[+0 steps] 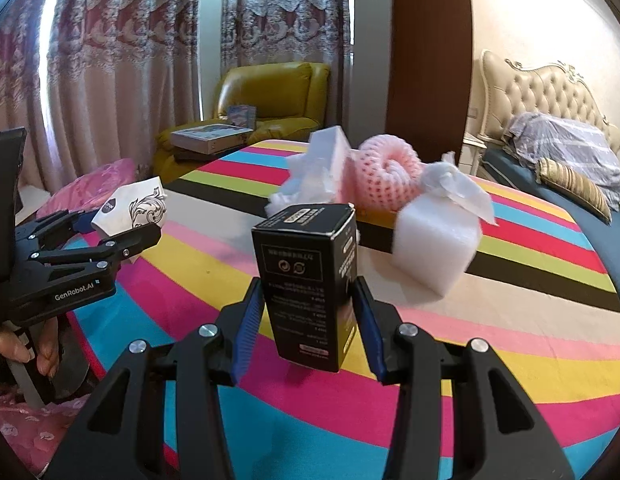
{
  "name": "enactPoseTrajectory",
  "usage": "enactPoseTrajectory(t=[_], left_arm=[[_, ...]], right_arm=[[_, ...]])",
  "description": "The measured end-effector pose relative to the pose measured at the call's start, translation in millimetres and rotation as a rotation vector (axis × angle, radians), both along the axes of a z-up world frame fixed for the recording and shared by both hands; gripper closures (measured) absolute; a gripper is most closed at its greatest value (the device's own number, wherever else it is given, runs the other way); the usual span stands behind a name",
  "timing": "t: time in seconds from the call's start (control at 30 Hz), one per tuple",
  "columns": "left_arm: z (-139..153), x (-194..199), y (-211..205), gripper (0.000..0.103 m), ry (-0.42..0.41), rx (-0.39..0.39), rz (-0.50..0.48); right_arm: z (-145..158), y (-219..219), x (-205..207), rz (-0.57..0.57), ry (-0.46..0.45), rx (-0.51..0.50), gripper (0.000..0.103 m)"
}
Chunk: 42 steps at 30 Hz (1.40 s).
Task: Collect trash
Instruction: 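Carry the paper cup to the bin and release it with the left gripper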
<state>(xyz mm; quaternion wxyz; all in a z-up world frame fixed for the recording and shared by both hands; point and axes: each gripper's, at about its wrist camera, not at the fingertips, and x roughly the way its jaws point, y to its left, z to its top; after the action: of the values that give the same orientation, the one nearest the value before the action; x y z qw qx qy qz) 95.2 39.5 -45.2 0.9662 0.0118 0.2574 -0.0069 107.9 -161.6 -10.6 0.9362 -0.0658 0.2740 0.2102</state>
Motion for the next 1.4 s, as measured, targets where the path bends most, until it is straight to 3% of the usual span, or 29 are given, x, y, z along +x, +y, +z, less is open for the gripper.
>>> enactPoseTrajectory(t=[0.57,0.93,1.4], left_arm=[[4.6,-45.3,42.6,0.041,-0.094,0.017,0.064],[22.7,-55.9,80.8,0.041,-0.147,0.015,0.148],[37.4,-86.9,184.2,0.041,-0.171,0.006,0.351]], right_arm=[[6.7,48.5,-12.9,0.110,-0.028,-0.090,0.059],[19.9,99.4,-11.8,0.223,-0.052,-0.124,0.059],[50.9,207.5,-7.4,0.433,-0.062,-0.095,0.059]])
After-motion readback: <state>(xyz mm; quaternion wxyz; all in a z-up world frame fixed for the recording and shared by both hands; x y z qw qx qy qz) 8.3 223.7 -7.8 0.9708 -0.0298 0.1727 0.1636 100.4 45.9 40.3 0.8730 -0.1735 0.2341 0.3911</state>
